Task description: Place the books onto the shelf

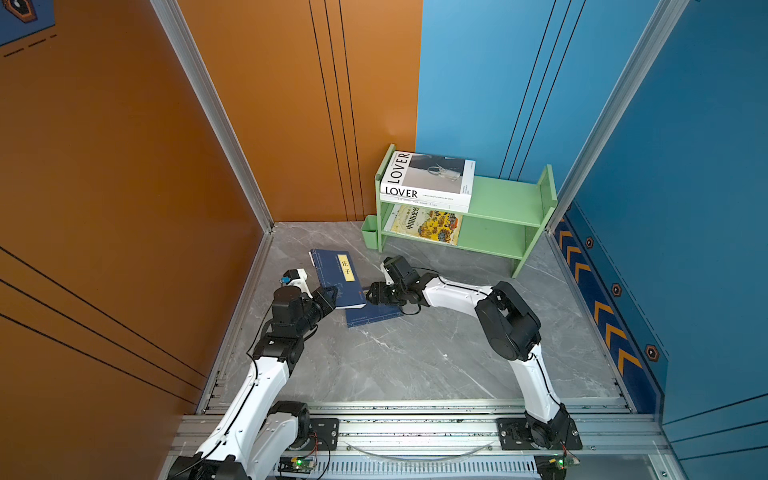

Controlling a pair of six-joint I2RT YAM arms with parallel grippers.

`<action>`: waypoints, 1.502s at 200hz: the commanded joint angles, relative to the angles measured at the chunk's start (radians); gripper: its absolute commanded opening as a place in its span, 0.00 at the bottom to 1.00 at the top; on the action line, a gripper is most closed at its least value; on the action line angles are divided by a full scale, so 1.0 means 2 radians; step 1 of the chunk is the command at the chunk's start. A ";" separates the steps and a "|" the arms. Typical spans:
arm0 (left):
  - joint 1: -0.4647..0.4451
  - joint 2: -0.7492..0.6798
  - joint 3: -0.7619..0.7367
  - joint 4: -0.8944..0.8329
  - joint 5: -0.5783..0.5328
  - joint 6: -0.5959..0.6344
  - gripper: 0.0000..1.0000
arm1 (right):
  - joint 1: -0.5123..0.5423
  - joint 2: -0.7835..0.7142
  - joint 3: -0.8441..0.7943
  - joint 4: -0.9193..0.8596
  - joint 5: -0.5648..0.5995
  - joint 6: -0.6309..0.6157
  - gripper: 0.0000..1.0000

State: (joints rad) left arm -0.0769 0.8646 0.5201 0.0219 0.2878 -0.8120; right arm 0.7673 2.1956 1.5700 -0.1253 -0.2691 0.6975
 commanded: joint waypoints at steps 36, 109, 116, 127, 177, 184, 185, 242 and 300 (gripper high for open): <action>-0.003 -0.014 -0.004 0.057 0.019 -0.057 0.00 | -0.022 -0.126 -0.140 0.130 -0.003 0.068 0.80; -0.160 0.066 0.009 0.195 -0.115 -0.110 0.00 | -0.063 -0.264 -0.323 0.350 0.016 0.217 1.00; -0.169 0.078 0.013 0.207 -0.124 -0.111 0.00 | -0.065 -0.273 -0.337 0.367 0.020 0.230 1.00; -0.178 0.096 0.019 0.228 -0.135 -0.118 0.00 | -0.073 -0.289 -0.356 0.389 0.025 0.250 1.00; -0.208 0.192 0.056 0.341 -0.148 -0.158 0.00 | -0.082 -0.324 -0.391 0.413 0.002 0.307 0.97; -0.212 0.205 0.062 0.357 -0.150 -0.163 0.00 | -0.080 -0.326 -0.394 0.416 0.000 0.312 0.97; -0.213 0.207 0.063 0.359 -0.150 -0.163 0.00 | -0.080 -0.326 -0.394 0.417 0.000 0.312 0.97; -0.247 0.290 0.115 0.443 -0.159 -0.191 0.00 | -0.072 -0.319 -0.409 0.460 -0.003 0.334 0.91; -0.275 0.346 0.131 0.520 -0.165 -0.234 0.00 | -0.070 -0.266 -0.411 0.626 0.012 0.380 0.64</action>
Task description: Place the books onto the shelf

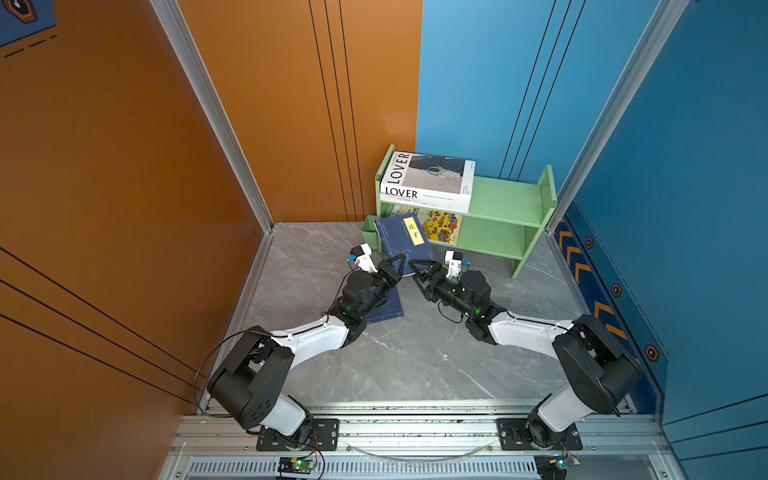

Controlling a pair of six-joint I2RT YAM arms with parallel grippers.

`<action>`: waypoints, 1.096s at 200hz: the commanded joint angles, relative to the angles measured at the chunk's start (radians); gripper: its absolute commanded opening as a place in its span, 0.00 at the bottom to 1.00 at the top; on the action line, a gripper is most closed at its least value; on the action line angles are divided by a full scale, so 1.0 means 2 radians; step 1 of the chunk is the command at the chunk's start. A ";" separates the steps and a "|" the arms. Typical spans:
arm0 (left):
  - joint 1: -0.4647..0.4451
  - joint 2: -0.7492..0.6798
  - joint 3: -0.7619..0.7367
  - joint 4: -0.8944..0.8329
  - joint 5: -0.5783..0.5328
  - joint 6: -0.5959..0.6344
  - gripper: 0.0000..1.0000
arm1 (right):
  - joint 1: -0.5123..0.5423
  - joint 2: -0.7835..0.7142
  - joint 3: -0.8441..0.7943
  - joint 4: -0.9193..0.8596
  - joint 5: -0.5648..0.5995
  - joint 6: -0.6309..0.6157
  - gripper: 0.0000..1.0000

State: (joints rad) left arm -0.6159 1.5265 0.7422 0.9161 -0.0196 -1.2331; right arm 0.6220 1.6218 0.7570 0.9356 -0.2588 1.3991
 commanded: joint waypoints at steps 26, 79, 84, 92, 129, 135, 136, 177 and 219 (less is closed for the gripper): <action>-0.011 0.026 0.017 0.101 -0.020 -0.028 0.00 | 0.002 0.032 -0.006 0.117 0.020 0.043 0.50; -0.015 0.029 0.018 0.101 -0.023 -0.029 0.05 | 0.001 0.026 -0.010 0.103 0.031 0.041 0.26; -0.015 0.029 0.018 0.101 -0.023 -0.030 0.06 | 0.000 0.025 -0.011 0.101 0.032 0.041 0.24; -0.015 0.029 0.018 0.101 -0.024 -0.030 0.09 | -0.002 0.026 -0.011 0.100 0.032 0.041 0.20; -0.009 0.022 0.015 0.090 -0.017 -0.026 0.25 | -0.017 0.021 -0.008 0.080 0.012 0.040 0.17; -0.007 0.019 0.014 0.087 -0.014 -0.024 0.30 | -0.021 0.019 -0.008 0.076 0.005 0.039 0.16; -0.006 0.019 0.014 0.086 -0.013 -0.024 0.31 | -0.021 0.018 -0.008 0.075 0.004 0.038 0.16; 0.029 -0.025 0.002 0.006 0.029 0.005 0.56 | -0.059 -0.021 0.017 -0.059 -0.104 -0.028 0.14; 0.101 -0.080 0.005 -0.103 0.156 0.055 0.78 | -0.097 -0.105 0.047 -0.299 -0.171 -0.192 0.15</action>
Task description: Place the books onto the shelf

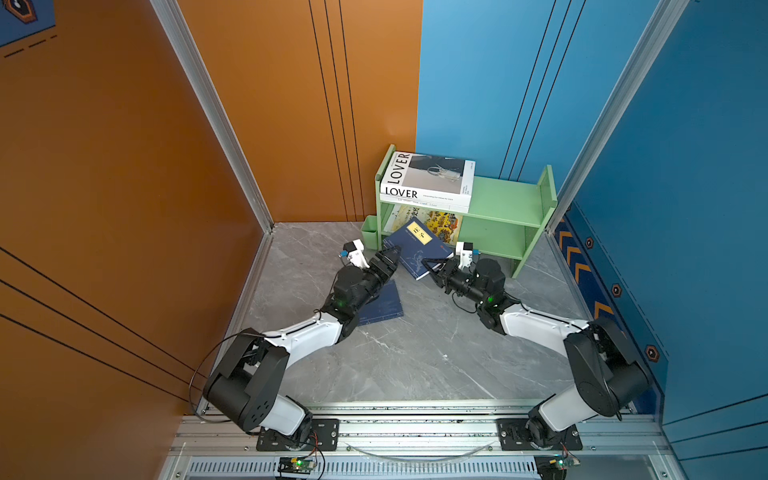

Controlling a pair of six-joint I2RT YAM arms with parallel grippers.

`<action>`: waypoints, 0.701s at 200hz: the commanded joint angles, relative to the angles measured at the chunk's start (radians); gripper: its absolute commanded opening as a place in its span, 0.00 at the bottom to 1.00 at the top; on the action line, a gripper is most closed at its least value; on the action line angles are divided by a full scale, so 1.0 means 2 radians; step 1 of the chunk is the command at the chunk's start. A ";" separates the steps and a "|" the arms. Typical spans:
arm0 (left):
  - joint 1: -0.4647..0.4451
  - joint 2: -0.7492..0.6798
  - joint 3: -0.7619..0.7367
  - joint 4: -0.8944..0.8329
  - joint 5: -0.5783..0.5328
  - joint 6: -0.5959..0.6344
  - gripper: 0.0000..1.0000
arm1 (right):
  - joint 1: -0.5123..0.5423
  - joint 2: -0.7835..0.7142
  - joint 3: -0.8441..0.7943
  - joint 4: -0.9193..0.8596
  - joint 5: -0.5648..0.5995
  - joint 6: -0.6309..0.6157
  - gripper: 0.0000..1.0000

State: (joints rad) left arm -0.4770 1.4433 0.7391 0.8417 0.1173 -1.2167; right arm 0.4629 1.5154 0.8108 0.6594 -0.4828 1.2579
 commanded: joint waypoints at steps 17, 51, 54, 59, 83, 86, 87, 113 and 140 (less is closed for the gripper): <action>0.054 -0.061 0.013 -0.135 0.119 0.072 0.82 | -0.044 -0.079 0.011 -0.176 -0.083 -0.134 0.15; 0.074 -0.079 0.021 -0.192 0.168 0.101 0.84 | -0.081 -0.114 -0.009 -0.175 -0.122 -0.130 0.15; 0.075 -0.078 0.021 -0.194 0.174 0.101 0.84 | -0.082 -0.116 -0.010 -0.174 -0.125 -0.129 0.15; 0.076 -0.074 0.023 -0.196 0.183 0.101 0.84 | -0.085 -0.118 -0.010 -0.172 -0.129 -0.128 0.15; 0.068 -0.048 0.033 -0.188 0.221 0.090 0.84 | -0.091 -0.128 -0.014 -0.157 -0.147 -0.119 0.15; 0.067 -0.044 0.034 -0.182 0.225 0.085 0.84 | -0.091 -0.129 -0.014 -0.156 -0.148 -0.119 0.15; 0.067 -0.042 0.033 -0.180 0.226 0.084 0.84 | -0.091 -0.129 -0.015 -0.156 -0.149 -0.118 0.15; 0.050 0.004 0.023 -0.069 0.240 0.020 0.83 | -0.093 -0.134 -0.018 -0.142 -0.155 -0.108 0.15; 0.033 0.051 0.023 0.017 0.229 -0.031 0.84 | -0.092 -0.131 -0.025 -0.111 -0.160 -0.083 0.15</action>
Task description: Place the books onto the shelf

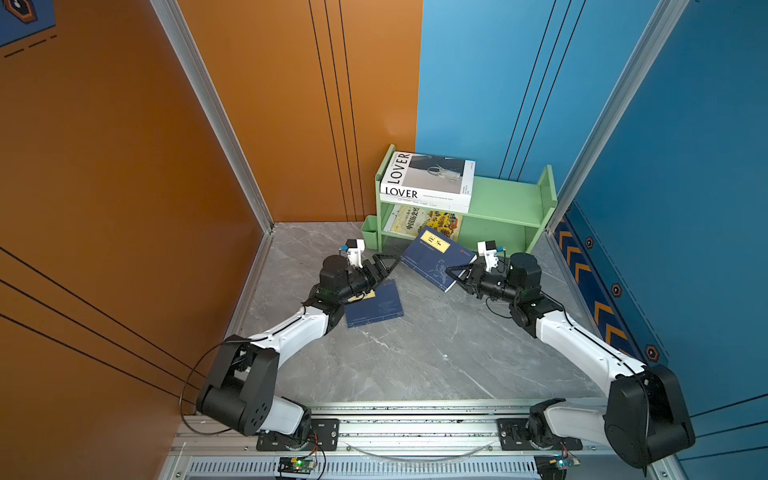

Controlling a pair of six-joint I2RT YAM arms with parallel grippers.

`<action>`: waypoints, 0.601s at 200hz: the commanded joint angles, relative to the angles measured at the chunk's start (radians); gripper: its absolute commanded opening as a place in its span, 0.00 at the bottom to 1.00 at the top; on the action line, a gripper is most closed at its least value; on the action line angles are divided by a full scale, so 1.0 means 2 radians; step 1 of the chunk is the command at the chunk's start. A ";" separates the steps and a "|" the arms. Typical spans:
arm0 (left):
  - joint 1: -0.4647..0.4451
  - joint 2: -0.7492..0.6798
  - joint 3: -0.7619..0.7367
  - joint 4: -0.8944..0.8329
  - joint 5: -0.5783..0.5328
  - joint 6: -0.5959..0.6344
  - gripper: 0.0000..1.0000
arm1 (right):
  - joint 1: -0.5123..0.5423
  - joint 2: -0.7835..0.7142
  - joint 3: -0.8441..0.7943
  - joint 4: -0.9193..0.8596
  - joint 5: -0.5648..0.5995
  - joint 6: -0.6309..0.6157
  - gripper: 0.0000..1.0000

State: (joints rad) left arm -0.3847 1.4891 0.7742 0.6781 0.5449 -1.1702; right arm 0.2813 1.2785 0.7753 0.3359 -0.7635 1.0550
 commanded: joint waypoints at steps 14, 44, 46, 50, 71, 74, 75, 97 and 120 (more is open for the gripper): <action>-0.020 0.047 0.005 0.132 0.003 -0.069 0.84 | -0.002 -0.011 -0.009 0.066 -0.021 0.030 0.15; -0.032 0.075 0.011 0.171 -0.012 -0.089 0.85 | 0.000 -0.008 -0.010 0.073 -0.024 0.038 0.15; -0.032 0.077 0.012 0.173 -0.013 -0.090 0.85 | 0.000 -0.007 -0.010 0.073 -0.025 0.038 0.15; -0.033 0.080 0.013 0.177 -0.015 -0.092 0.85 | 0.000 -0.008 -0.010 0.074 -0.026 0.039 0.15; -0.035 0.097 0.016 0.208 -0.025 -0.107 0.81 | 0.000 -0.007 -0.010 0.074 -0.029 0.041 0.15; -0.035 0.100 0.016 0.215 -0.027 -0.111 0.80 | 0.000 -0.006 -0.009 0.074 -0.030 0.041 0.15; -0.035 0.101 0.016 0.218 -0.027 -0.111 0.79 | 0.000 -0.006 -0.010 0.074 -0.030 0.040 0.15; -0.032 0.123 0.018 0.275 -0.034 -0.138 0.69 | 0.000 -0.003 -0.010 0.069 -0.033 0.038 0.15; -0.032 0.146 0.024 0.319 -0.040 -0.160 0.57 | 0.000 0.002 -0.008 0.067 -0.038 0.038 0.15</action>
State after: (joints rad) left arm -0.4507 1.7447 0.7868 1.1568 0.4957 -1.4273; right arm 0.2813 1.2789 0.7593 0.4126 -0.8074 1.1267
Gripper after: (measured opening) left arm 0.620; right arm 0.151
